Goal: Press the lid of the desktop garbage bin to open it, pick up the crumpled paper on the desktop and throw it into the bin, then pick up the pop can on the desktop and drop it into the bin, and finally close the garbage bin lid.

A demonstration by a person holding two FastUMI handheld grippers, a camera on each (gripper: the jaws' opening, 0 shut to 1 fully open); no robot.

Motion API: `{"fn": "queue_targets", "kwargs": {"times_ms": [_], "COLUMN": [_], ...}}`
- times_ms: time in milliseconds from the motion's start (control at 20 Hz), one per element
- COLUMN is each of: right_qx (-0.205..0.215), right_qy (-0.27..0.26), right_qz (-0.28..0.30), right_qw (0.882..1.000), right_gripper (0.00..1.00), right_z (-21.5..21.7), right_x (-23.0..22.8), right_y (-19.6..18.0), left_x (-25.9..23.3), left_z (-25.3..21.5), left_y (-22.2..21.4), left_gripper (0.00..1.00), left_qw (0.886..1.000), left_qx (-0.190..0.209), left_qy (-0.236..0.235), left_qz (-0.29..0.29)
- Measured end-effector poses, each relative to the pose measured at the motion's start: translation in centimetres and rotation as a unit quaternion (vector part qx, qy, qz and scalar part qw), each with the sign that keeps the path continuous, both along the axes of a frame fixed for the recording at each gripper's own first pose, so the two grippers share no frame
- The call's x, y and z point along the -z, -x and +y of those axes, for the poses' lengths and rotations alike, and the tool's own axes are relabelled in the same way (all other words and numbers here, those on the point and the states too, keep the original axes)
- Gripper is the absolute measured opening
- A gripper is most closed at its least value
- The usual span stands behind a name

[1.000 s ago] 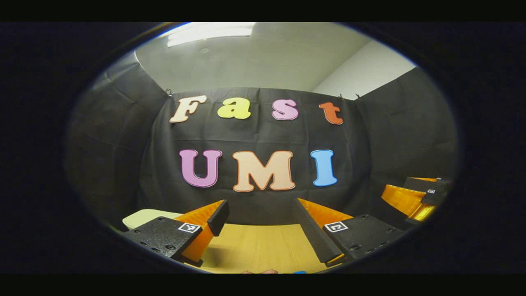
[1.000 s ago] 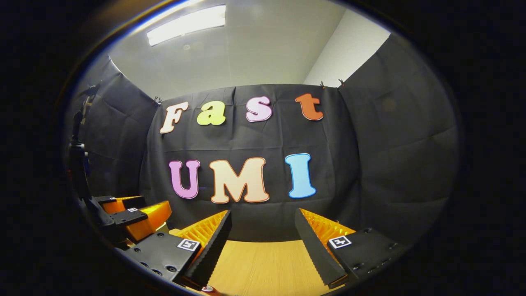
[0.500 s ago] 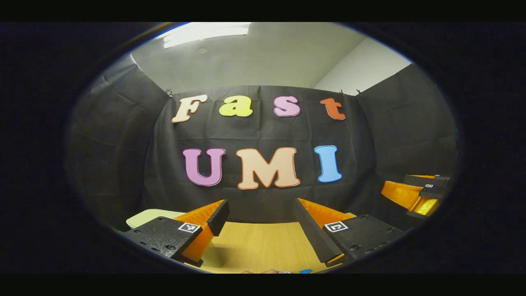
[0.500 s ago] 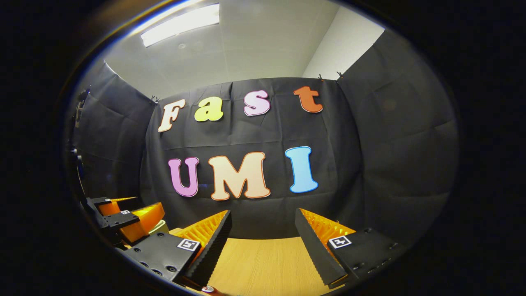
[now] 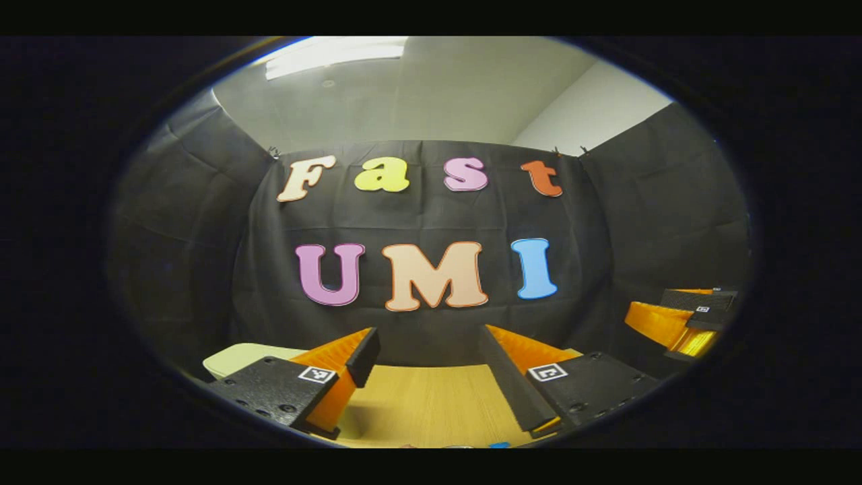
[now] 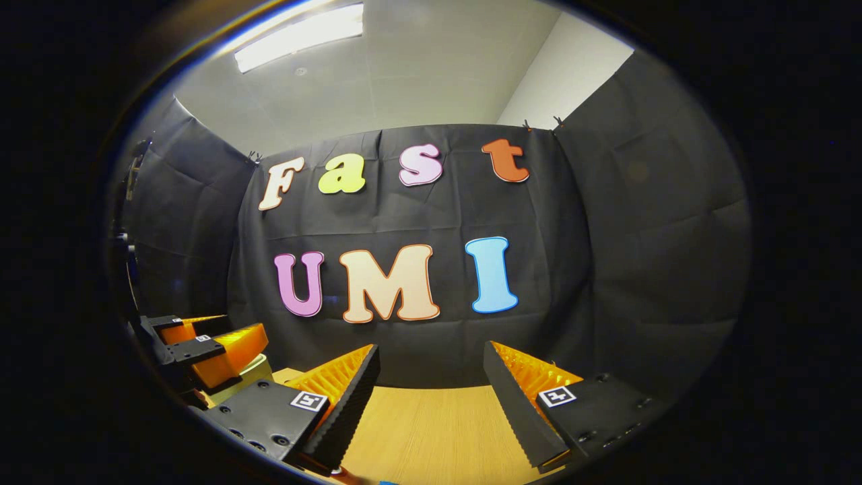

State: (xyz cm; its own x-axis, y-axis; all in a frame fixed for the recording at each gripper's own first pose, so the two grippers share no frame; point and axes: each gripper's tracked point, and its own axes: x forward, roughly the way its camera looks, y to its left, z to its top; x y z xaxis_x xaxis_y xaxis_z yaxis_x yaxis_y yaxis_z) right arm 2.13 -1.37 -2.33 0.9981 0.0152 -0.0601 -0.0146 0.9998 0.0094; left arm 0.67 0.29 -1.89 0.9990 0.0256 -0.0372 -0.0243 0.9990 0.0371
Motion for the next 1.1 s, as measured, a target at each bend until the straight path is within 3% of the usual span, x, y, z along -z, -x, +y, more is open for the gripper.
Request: {"fn": "queue_targets", "kwargs": {"times_ms": [50,250,550,600,750,1100], "right_qx": [-0.002,-0.009,-0.031,-0.036,-0.048,-0.055], "right_qy": [0.0,-0.002,0.004,0.004,0.004,0.005], "right_qz": [-0.001,-0.001,0.005,0.005,0.007,0.02], "right_qw": [1.0,1.0,1.0,0.999,0.999,0.998], "right_gripper": [0.95,0.97,0.97,0.97,0.97,0.97], "right_z": [0.1,1.4,4.2,4.9,7.1,11.0], "right_x": [-0.1,0.0,0.7,0.7,1.1,2.9], "right_y": [0.0,-0.3,-0.6,-0.8,-1.2,-1.6], "left_x": [0.0,-0.6,0.4,0.5,0.9,4.9], "left_z": [0.2,1.5,4.9,6.0,9.9,17.9], "left_y": [0.1,0.4,1.1,1.3,1.9,2.8], "left_gripper": [0.78,0.57,0.07,0.11,0.0,0.0], "left_qw": [1.0,1.0,0.999,0.999,0.996,0.986], "left_qx": [0.0,-0.005,-0.035,-0.047,-0.09,-0.154], "left_qy": [0.0,-0.021,-0.019,-0.017,-0.014,-0.02], "left_qz": [0.0,-0.006,0.009,0.01,0.014,0.06]}}
